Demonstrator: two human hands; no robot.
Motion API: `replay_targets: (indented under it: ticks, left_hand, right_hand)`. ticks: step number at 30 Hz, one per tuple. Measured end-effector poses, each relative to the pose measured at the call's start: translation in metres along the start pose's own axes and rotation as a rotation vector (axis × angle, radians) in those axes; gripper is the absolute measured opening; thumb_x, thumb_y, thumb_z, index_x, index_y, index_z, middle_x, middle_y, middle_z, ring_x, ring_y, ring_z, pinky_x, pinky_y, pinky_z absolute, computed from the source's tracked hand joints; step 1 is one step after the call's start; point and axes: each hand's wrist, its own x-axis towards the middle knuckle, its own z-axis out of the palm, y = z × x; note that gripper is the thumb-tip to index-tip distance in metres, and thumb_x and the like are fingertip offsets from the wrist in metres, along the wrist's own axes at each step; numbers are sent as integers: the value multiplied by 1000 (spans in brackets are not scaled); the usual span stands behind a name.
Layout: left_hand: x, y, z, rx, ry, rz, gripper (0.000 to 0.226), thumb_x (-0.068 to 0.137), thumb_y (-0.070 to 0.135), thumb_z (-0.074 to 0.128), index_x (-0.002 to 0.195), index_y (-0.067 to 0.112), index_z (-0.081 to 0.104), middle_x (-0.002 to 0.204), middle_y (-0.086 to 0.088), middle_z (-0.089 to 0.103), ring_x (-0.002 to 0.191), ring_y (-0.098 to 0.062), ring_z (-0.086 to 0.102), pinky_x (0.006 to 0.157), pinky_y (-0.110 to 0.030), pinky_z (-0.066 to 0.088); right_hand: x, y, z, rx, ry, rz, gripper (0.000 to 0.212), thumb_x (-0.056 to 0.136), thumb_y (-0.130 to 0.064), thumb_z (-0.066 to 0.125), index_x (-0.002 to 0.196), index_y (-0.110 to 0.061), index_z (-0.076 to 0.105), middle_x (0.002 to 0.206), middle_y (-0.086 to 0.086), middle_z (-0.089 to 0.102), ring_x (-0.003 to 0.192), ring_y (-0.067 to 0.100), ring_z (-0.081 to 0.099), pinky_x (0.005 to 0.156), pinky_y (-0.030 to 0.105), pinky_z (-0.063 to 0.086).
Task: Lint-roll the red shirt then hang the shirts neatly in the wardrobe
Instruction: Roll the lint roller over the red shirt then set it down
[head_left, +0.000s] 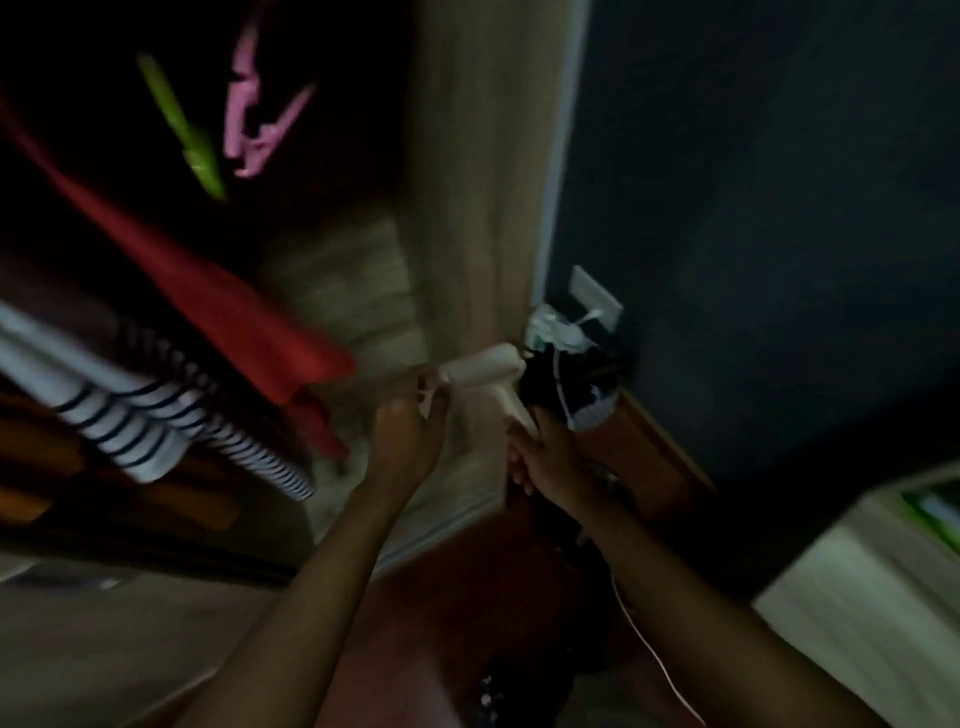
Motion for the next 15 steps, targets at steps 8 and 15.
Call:
replay_targets:
  ticks: [8,15]
  left_hand:
    - [-35,90,169,0,-440,210,38,99,26,59,130,3,60,126,-17,64,121,-35,57,102,-49,47]
    - [-115,176,321,71,-696,471,57,95,48,41,122,3,65,121,-17,67,112,-34,62,102,-39,45]
  right_hand:
    - [-107,83,-147,97,551,208,20,102,-38,51,103,-19,57,78,5,62,66,17,59,55,26,45]
    - [-185,168,-245,231,901,421,23,101,-42,49,94,-20,50,80,6,63,70,25,64,59,35,51]
